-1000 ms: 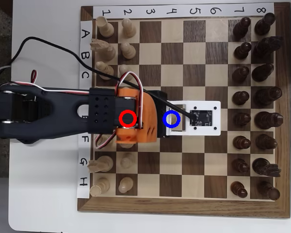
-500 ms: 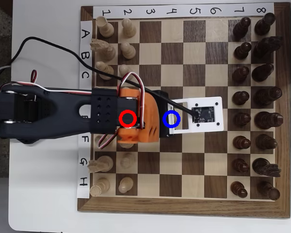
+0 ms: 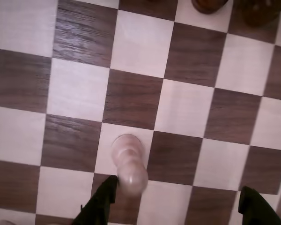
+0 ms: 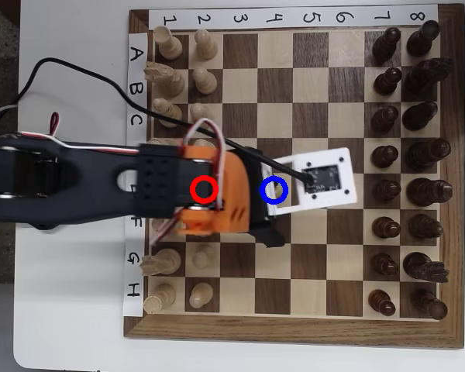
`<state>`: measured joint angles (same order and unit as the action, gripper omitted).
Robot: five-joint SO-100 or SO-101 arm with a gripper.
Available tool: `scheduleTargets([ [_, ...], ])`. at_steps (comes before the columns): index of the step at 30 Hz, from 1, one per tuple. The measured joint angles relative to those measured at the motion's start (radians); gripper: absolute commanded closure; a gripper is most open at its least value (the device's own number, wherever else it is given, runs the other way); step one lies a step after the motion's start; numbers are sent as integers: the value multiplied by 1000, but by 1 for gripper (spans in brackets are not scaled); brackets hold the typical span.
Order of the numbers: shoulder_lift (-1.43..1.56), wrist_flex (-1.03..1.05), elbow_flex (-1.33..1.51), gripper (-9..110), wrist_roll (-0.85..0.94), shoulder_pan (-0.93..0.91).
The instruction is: Move the piece to destination
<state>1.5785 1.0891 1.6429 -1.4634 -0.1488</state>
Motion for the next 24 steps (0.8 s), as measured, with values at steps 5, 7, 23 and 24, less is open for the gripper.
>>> scheduleTargets([
  [5, 161, 21, 109, 70, 21, 32],
  [7, 224, 38, 143, 71, 21, 54],
  [23, 644, 307, -54, 101, 35, -51],
  [24, 658, 310, -77, 101, 46, -75],
])
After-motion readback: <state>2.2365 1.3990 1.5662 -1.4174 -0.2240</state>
